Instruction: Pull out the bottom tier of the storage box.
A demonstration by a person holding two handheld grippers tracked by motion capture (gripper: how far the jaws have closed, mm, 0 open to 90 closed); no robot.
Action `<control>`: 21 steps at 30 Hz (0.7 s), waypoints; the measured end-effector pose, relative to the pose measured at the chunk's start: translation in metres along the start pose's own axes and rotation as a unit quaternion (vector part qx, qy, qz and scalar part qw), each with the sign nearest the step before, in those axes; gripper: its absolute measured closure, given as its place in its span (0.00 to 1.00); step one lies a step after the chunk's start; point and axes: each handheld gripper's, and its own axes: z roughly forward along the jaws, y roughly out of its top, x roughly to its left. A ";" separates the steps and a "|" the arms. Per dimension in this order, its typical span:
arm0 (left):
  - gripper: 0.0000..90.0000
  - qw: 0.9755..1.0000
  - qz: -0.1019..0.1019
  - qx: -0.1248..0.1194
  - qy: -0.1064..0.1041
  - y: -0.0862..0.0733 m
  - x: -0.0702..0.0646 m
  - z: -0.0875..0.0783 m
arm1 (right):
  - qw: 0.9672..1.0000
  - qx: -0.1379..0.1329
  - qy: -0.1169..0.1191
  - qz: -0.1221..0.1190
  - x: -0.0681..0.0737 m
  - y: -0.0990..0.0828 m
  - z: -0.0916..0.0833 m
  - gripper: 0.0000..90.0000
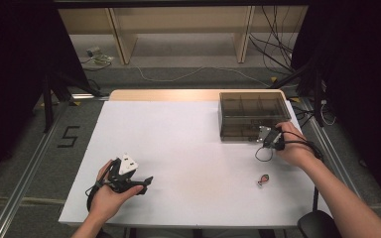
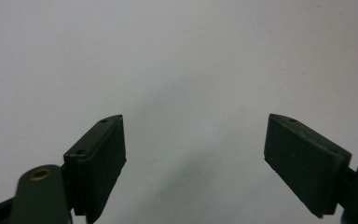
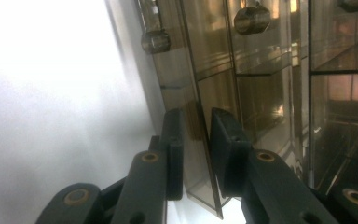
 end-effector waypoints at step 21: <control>0.23 1.000 0.000 0.001 -0.001 0.000 0.000 0.000 | 0.994 0.007 0.101 -0.048 -0.024 0.003 0.002 0.93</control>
